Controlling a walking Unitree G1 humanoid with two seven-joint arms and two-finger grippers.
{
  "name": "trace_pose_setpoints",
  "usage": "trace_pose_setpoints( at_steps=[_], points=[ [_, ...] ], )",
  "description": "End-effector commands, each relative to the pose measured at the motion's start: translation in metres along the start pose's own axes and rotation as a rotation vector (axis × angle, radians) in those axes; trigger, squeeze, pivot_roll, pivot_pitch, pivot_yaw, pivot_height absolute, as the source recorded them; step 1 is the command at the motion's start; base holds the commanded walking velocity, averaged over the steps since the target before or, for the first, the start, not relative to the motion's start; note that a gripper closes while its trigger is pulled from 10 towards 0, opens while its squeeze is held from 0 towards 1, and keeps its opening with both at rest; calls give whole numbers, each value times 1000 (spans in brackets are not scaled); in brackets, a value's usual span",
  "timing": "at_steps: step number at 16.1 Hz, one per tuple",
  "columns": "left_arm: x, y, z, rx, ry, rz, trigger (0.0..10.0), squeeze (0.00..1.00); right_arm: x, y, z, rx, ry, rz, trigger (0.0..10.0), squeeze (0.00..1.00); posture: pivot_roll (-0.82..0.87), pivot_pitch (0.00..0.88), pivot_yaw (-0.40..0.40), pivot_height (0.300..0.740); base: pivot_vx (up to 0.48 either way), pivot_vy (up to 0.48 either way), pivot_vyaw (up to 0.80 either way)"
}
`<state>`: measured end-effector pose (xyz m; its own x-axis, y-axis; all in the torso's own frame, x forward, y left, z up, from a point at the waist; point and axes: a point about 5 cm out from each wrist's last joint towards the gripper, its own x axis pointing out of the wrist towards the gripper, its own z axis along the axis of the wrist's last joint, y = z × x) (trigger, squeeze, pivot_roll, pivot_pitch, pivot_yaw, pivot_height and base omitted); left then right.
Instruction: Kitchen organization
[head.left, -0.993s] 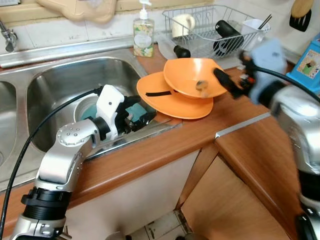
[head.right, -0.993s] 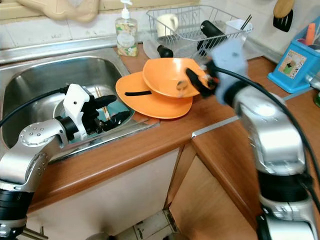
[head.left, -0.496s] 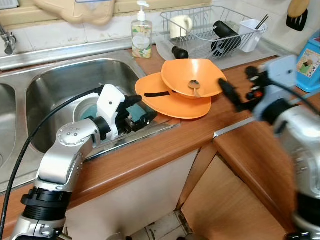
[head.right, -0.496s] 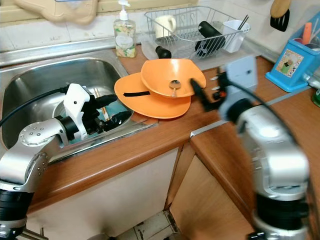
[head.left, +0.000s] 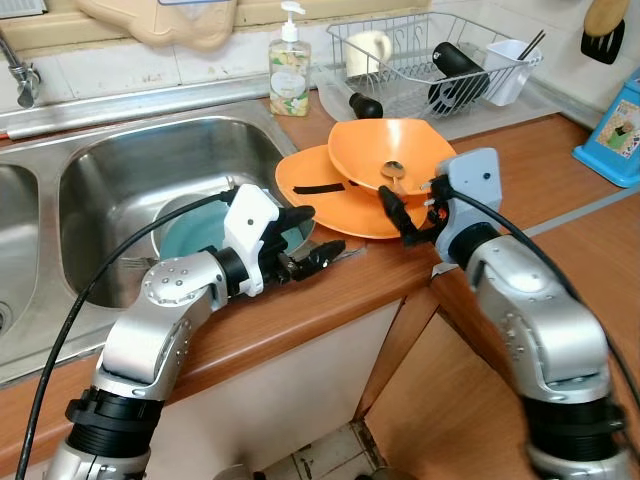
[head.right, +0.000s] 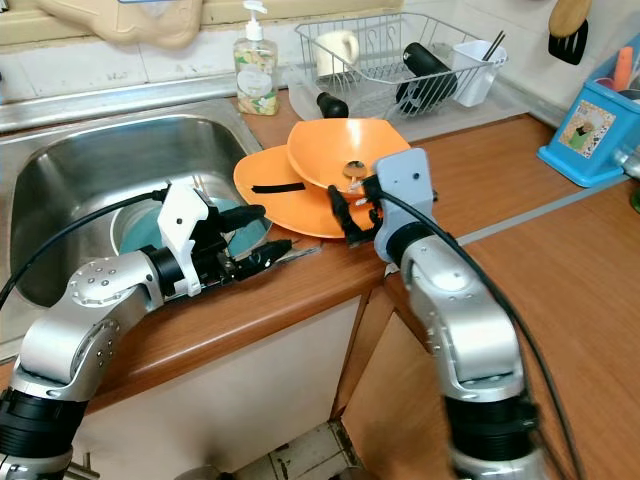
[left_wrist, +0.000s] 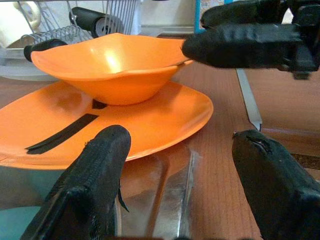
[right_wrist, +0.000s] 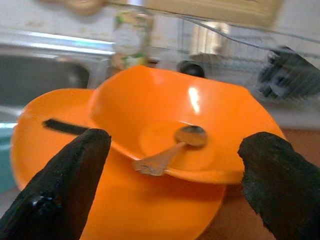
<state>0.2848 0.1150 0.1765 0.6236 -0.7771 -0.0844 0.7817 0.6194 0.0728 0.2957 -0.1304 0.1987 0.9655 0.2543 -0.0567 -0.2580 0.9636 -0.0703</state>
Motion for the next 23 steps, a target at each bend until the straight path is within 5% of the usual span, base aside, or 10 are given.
trace_pose_setpoints(
  at_steps=[1,3,8,23],
  points=[
    [0,-4,3,8,-10,-6,10000,0,-1,-9,-6,13,9,-61,0,0,-179,0,-20,740,0,0,0],
    [2,-8,5,-1,-17,-13,10000,0,0,-8,-12,87,-1,-63,0,0,-177,0,-15,740,0,0,0],
    [6,-8,5,5,-17,-20,10000,0,3,-6,-15,104,-7,-58,0,0,-177,0,-15,740,0,0,0],
    [8,-9,8,30,-24,-18,10000,0,5,-17,-3,36,-61,-23,0,0,-179,0,-16,740,0,0,0]
  ],
)
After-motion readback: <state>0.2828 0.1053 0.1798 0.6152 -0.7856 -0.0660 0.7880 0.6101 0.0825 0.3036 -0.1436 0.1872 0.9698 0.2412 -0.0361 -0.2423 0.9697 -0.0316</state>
